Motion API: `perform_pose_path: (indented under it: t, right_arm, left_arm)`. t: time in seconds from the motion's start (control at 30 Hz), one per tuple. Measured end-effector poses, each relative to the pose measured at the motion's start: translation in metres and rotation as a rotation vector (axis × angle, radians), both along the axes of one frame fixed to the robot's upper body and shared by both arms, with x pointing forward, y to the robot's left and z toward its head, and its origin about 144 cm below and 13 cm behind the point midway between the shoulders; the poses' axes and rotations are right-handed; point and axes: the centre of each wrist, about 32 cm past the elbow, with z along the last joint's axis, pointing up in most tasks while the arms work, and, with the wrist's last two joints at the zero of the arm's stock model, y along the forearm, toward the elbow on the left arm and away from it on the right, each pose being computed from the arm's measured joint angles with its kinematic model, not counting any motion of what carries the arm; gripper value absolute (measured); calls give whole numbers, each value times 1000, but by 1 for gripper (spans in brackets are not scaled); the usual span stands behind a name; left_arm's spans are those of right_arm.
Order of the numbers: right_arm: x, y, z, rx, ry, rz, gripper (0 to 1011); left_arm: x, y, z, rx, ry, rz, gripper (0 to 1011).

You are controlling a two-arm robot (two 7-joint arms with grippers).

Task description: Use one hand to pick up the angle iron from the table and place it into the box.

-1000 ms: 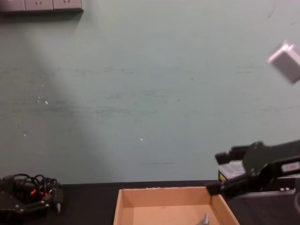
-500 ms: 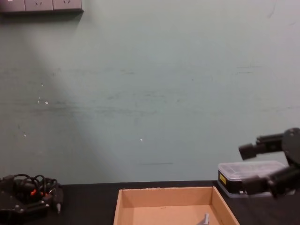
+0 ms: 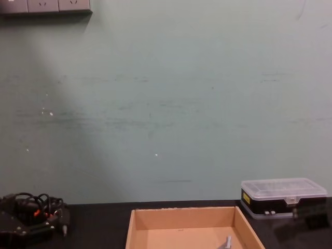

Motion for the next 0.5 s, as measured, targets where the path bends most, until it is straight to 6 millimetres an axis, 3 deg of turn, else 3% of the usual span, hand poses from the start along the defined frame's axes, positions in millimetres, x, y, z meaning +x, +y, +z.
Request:
perform_pose_path:
  t: [0.5]
  right_arm:
    - [-7,14,-17,-59,72,109,1003]
  left_arm:
    - [0,0,0,0,0,0,1000]
